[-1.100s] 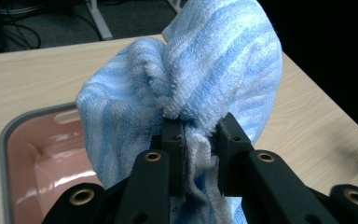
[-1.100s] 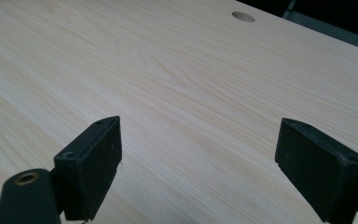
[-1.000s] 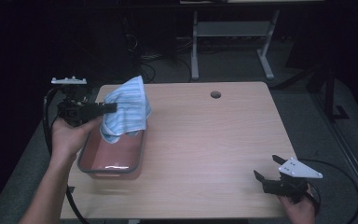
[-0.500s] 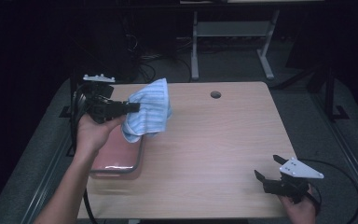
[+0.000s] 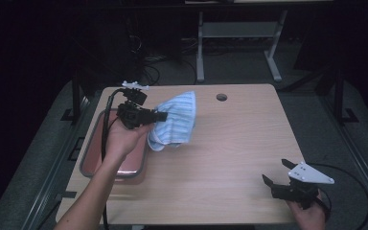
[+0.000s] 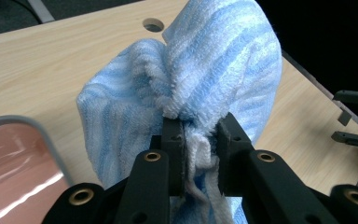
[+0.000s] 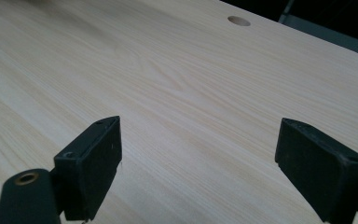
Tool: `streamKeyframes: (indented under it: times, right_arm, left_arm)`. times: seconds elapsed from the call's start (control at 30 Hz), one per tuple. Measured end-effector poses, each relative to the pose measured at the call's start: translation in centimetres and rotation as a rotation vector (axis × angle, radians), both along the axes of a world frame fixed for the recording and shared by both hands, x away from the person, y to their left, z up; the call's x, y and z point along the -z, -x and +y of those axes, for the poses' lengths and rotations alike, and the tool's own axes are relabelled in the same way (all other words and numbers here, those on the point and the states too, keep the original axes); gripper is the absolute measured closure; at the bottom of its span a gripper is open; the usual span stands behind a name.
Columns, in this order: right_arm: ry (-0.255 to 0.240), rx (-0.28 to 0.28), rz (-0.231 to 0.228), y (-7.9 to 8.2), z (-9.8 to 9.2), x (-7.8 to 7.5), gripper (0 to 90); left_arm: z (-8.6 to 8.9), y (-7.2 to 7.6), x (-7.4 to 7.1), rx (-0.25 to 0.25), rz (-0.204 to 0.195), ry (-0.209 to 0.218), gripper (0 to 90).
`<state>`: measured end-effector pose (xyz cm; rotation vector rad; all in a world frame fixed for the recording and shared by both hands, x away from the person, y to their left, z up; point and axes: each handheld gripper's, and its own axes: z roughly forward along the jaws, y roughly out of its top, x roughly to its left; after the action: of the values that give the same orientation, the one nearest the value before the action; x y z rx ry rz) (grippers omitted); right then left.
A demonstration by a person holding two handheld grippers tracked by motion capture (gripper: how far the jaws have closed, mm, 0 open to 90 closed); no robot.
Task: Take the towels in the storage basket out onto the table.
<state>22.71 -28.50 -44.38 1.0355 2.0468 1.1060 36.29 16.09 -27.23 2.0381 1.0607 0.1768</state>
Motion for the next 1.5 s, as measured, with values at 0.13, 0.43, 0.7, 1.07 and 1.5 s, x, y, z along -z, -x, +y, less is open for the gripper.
streamKeyframes:
  times: [0.13, 0.43, 0.7, 1.07, 1.5]
  right_arm:
    - [0.002, -0.003, -0.003, -0.1, 0.1, 0.0, 14.2]
    - [-0.002, 0.000, 0.006, -0.1, 0.1, 0.0, 14.1]
    - [-0.003, 0.001, 0.010, -0.1, 0.0, 0.0, 14.2]
    - [-0.006, 0.007, 0.005, -0.1, -0.1, 0.0, 14.2]
    - [-0.005, 0.008, 0.006, 0.0, -0.2, -0.1, 14.2]
  left_arm:
    - [-1.5, -0.3, 0.7, 0.030, 0.013, -0.023, 75.5]
    - [-4.4, -0.9, 2.5, 0.065, 0.052, -0.024, 75.5]
    - [-6.6, -1.2, 3.6, 0.092, 0.072, -0.025, 75.3]
    - [-8.8, -1.6, 4.9, 0.114, 0.099, -0.037, 75.1]
    - [-11.1, -2.0, 7.6, 0.122, 0.140, -0.048, 74.7]
